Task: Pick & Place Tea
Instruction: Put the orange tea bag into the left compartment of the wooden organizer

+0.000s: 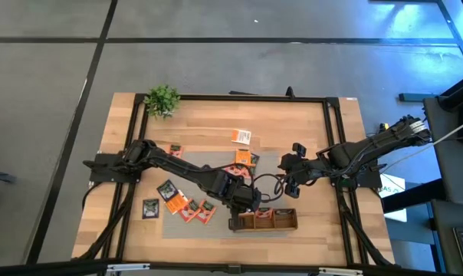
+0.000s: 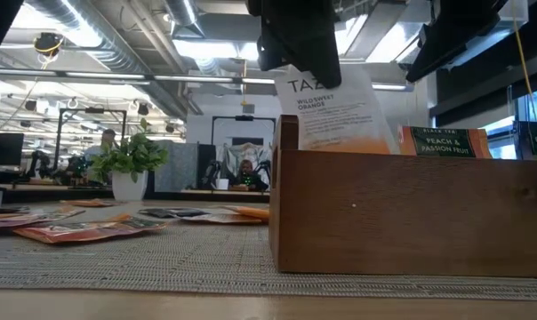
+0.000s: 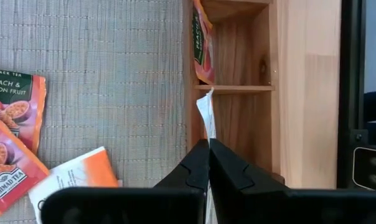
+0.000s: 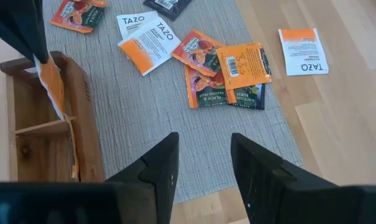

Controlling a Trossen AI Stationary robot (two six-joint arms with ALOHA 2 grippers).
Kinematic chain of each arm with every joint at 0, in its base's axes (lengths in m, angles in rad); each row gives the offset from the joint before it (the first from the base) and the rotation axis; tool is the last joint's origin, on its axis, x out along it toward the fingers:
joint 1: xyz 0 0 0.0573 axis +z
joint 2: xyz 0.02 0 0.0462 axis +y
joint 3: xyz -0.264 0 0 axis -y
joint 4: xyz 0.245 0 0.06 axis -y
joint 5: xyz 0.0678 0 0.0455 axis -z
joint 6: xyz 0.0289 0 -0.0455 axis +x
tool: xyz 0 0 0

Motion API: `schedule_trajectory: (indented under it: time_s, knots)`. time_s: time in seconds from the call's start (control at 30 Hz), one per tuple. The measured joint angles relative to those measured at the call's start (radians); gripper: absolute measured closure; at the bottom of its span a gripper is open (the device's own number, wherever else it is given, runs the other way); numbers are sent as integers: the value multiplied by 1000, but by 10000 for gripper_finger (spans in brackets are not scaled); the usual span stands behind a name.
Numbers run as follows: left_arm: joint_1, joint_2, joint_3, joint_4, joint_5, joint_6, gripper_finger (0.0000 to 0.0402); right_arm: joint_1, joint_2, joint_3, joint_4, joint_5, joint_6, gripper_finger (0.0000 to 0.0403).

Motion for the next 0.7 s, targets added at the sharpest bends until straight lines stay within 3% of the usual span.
schedule_trajectory:
  time_s: [0.7]
  knots:
    - [1,0,0,-19,14,15,394,0,0,0,1,0,1,254]
